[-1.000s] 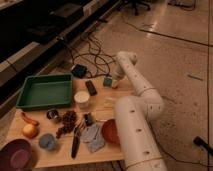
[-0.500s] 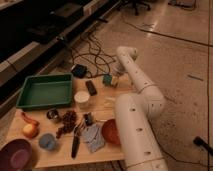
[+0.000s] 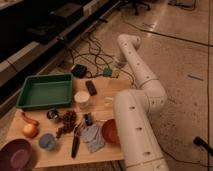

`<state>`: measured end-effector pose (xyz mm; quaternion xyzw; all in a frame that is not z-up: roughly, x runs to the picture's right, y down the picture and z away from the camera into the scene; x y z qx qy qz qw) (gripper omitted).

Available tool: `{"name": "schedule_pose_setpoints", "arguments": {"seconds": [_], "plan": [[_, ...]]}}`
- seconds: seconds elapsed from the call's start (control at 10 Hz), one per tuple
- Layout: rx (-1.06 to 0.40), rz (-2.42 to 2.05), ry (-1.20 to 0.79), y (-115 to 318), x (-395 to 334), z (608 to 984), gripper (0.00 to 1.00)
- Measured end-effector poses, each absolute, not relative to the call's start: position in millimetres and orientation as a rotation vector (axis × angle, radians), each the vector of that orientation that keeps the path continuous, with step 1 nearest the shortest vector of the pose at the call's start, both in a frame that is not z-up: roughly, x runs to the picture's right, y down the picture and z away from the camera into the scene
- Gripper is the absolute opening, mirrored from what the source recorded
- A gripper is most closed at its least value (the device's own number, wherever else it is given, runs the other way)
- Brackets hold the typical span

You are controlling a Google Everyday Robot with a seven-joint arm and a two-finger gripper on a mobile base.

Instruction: Place sponge in red bowl

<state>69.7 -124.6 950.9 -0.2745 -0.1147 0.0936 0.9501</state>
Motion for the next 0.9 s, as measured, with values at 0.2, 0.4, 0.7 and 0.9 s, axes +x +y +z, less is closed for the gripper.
{"name": "schedule_pose_setpoints", "arguments": {"seconds": [0.2,0.4,0.7,0.9], "plan": [[-0.561,0.188,-0.233,-125.7,67.5,949.2,0.00],[-0.561,0.189,-0.233,-125.7,67.8,949.1,0.00],[-0.561,0.190,-0.233,-125.6,69.0,949.0,0.00],[-0.569,0.177,-0.265,-123.0,66.0,947.0,0.00]]}}
